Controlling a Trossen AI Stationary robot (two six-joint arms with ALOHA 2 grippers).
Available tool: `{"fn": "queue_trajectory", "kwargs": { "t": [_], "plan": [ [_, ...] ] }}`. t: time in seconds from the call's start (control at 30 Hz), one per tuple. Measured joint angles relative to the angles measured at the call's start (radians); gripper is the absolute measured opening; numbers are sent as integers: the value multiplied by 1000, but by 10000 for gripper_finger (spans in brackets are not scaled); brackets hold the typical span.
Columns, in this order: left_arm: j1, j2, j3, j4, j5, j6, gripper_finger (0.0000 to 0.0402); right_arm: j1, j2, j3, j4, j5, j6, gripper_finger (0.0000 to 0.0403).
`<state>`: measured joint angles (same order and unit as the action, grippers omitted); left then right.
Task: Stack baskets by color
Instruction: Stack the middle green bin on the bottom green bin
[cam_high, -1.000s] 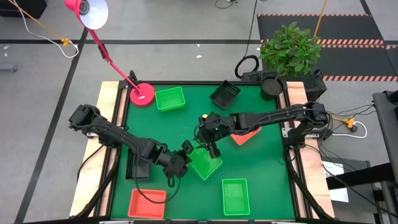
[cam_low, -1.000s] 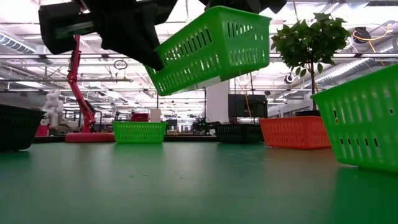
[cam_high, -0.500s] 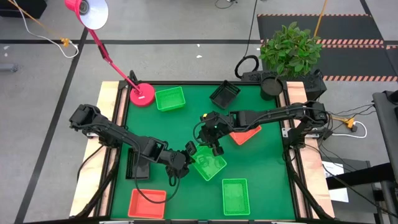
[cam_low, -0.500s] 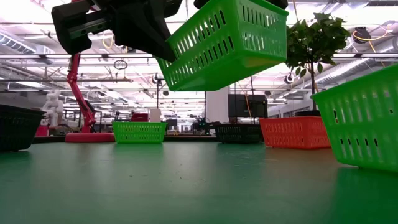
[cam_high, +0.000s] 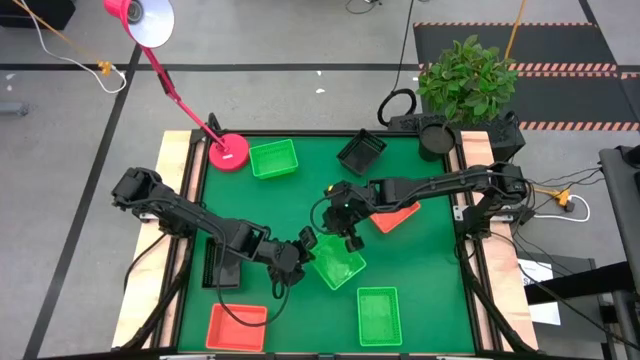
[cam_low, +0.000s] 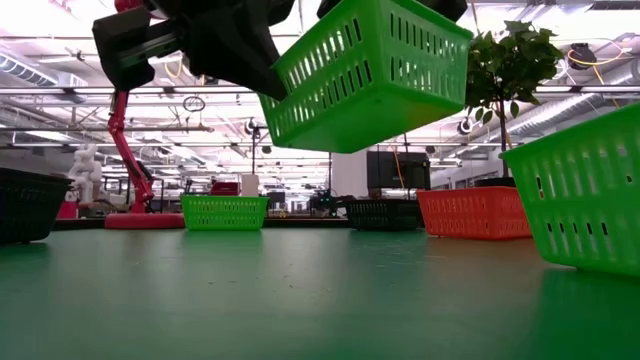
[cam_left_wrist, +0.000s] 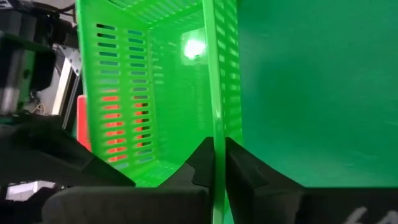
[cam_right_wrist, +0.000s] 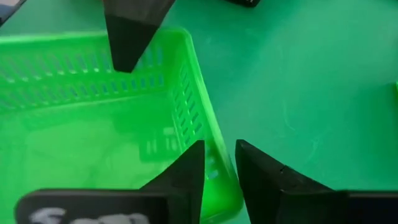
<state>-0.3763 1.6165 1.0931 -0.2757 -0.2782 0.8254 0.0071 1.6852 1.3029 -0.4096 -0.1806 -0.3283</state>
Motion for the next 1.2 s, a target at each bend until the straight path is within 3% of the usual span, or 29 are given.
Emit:
{"fn": "queue_trajectory", "kwargs": {
  "t": [0.27,0.47,0.63,0.8,1.0,1.2],
  "plan": [
    [8,0,-1,50,59,87,7,2,0,0,-30,-11,-49,71],
    [29,0,-1,60,67,104,28,1,0,0,-44,-14,-60,47],
    [32,0,-1,60,78,155,16,1,0,0,-59,-86,-61,35],
    [33,0,-1,60,78,168,13,2,0,0,-63,-90,-61,19],
    [33,0,-1,64,73,144,36,8,-1,0,-71,-88,-58,10],
    [33,-1,-1,100,30,-36,85,13,-7,-2,-99,-82,-46,8]
  ]
}}
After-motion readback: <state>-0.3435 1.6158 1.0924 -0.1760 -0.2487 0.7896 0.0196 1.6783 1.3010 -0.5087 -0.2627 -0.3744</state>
